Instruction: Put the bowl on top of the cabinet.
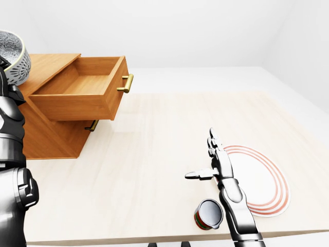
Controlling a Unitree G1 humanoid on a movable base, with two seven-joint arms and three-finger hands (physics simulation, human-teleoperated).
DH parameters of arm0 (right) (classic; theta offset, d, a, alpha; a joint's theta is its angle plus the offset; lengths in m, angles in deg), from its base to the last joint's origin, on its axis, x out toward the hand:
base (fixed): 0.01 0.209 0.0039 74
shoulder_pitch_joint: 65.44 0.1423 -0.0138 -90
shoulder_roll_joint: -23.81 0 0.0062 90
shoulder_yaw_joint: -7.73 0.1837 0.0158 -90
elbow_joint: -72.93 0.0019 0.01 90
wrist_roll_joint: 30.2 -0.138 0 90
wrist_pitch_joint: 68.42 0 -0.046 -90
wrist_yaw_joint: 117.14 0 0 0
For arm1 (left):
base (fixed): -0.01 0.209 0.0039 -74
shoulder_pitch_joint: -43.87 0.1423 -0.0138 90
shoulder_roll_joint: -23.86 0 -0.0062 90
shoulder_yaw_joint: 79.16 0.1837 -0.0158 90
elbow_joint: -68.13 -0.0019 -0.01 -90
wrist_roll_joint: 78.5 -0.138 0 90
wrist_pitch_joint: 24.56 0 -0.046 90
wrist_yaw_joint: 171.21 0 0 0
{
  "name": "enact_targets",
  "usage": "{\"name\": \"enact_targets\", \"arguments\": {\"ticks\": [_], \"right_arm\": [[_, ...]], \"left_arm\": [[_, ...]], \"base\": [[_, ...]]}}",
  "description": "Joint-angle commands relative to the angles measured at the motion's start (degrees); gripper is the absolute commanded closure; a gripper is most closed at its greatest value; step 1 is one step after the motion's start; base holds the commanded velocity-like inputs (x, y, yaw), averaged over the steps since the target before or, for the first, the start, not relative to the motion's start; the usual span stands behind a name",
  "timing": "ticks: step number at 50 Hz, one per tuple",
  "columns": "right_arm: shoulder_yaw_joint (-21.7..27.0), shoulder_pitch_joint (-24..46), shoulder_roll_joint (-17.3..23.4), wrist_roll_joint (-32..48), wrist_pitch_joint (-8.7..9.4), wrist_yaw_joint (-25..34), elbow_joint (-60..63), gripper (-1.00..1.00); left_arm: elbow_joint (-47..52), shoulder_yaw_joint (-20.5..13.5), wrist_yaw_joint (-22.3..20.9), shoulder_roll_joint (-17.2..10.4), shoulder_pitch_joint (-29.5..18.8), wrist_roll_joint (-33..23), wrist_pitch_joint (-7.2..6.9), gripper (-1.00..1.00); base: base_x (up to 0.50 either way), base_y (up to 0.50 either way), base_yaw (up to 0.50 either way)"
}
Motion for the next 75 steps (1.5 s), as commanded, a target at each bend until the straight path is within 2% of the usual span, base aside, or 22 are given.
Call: {"name": "enact_targets", "arguments": {"ticks": [1, 8, 9, 10, 30, 55, 61, 65, 67, 68, 70, 71, 72, 75], "right_arm": [[0.1, 0.0, 0.1, 0.0, -0.14, 0.0, -0.2, -1.0], [0.1, -0.2, 0.0, 0.0, 0.2, -0.1, 0.3, -1.0], [0.2, -0.2, 0.0, -0.1, 0.23, -0.1, 0.3, -1.0], [0.2, -0.1, 0.0, -0.1, 0.23, -0.1, 0.2, -1.0], [0.1, 0.3, 0.0, -0.1, 0.1, -0.1, -0.5, -1.0], [0.2, 0.2, 0.0, 0.0, 0.16, -0.1, -0.3, -1.0], [0.1, 0.3, 0.0, 0.0, -0.13, -0.1, -0.7, -1.0], [0.1, 0.1, 0.0, 0.1, -0.06, -0.2, -0.4, -1.0], [0.0, -0.2, 0.0, 0.1, 0.06, -0.1, 0.1, -1.0], [0.0, -0.2, 0.0, 0.1, 0.04, -0.1, 0.1, -1.0], [0.1, -0.1, 0.0, 0.1, 0.07, -0.1, 0.0, -1.0], [0.0, 0.0, 0.0, 0.1, -0.14, -0.1, -0.3, -1.0], [0.0, 0.0, 0.0, 0.1, -0.16, -0.1, -0.3, -1.0], [0.0, 0.0, 0.0, 0.1, -0.54, -0.1, -0.7, -1.0]], "left_arm": [[-1.0, 1.1, 0.0, 1.7, 1.9, -0.9, 0.0, 0.98], [-1.0, 1.0, 0.0, 1.5, 2.1, -0.1, 0.0, 0.97], [-1.0, 1.0, 0.0, 1.6, 2.2, -0.1, 0.0, 0.91], [-1.0, 1.1, 0.0, 1.6, 2.1, -0.3, 0.0, -1.0], [-0.7, 1.0, 0.0, 1.3, 1.5, 0.2, 0.0, -1.0], [2.3, 0.9, 0.0, 2.0, 0.6, 0.4, 0.0, -1.0], [12.8, -1.3, 0.0, 2.1, 0.6, 4.2, 0.0, -1.0], [27.6, -4.7, 0.0, 3.4, 5.0, 8.9, 0.0, -1.0], [40.5, -7.1, 0.0, 5.6, 9.6, 12.6, 0.0, -1.0], [41.4, -7.2, 0.0, 5.7, 10.0, 12.7, 0.0, -1.0], [54.0, -8.6, 0.0, 7.9, 14.5, 14.5, 0.0, -1.0], [61.2, -9.1, 0.0, 9.9, 16.9, 16.6, 0.0, -1.0], [62.0, -9.3, 0.0, 10.2, 17.1, 16.6, 0.0, -1.0], [73.7, -10.0, 0.0, 13.7, 20.4, 17.9, 0.0, -1.0]], "base": [[0.0, 0.0, 0.0], [0.0, 0.0, 0.0], [0.0, 0.0, 0.0], [0.0, 0.0, 0.0], [0.0, 0.0, 0.0], [0.0, 0.0, 0.0], [0.0, 0.0, 0.0], [0.0, 0.0, 0.0], [0.0, 0.0, 0.0], [0.0, 0.0, 0.0], [0.0, 0.0, 0.0], [0.0, 0.0, 0.0], [0.0, 0.0, 0.0], [0.0, 0.0, 0.0]]}}
